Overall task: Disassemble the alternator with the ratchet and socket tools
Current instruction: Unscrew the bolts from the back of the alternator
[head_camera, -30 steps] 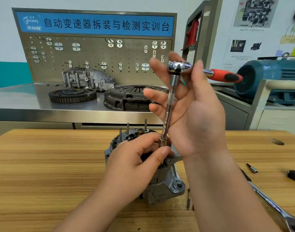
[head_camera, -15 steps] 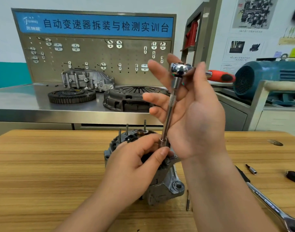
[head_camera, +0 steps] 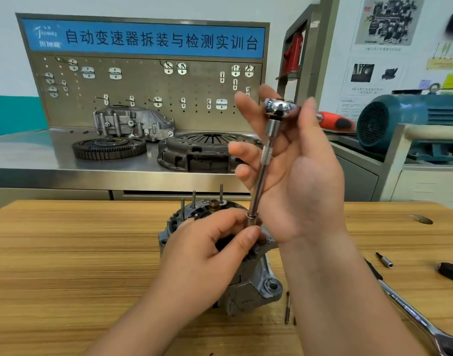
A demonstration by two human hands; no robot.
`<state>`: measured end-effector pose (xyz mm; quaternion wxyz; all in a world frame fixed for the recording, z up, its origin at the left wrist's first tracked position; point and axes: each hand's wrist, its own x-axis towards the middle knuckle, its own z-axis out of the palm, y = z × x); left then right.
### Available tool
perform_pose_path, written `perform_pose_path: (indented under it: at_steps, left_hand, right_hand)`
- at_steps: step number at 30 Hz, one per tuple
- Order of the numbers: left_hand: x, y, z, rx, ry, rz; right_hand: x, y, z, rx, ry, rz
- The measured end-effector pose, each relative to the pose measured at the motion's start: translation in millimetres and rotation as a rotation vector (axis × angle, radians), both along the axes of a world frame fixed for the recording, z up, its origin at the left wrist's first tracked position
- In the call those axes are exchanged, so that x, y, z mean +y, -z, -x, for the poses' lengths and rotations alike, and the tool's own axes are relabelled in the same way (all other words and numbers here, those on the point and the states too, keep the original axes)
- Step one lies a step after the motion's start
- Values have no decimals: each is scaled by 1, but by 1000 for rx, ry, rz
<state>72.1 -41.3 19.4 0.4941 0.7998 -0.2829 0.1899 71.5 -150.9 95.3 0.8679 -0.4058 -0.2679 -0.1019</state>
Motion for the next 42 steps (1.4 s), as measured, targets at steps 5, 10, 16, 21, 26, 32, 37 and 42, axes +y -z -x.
perform_pose_path:
  at_steps: [5,10,16,21,26,32,37,42]
  left_hand:
    - [0,0,0,37,-7,60]
    - [-1,-1,1,49,-19,77]
    - [-1,-1,1,23,20,20]
    - [0,-1,-1,55,14,75]
    - [1,-1,-2,44,-11,59]
    - [1,-4,1,23,49,19]
    - [1,-1,-2,45,37,124]
    - [2,-1,-2,34,32,112]
  right_hand:
    - [6,-1,4,-114,66,19]
    - [5,0,5,-144,28,23]
    - [0,1,1,-68,-11,20]
    - [5,1,4,-164,145,48]
    - [7,2,4,-237,218,42]
    - [3,3,1,-62,52,38]
    - [7,3,3,-181,218,89]
    - [6,3,2,-212,192,108]
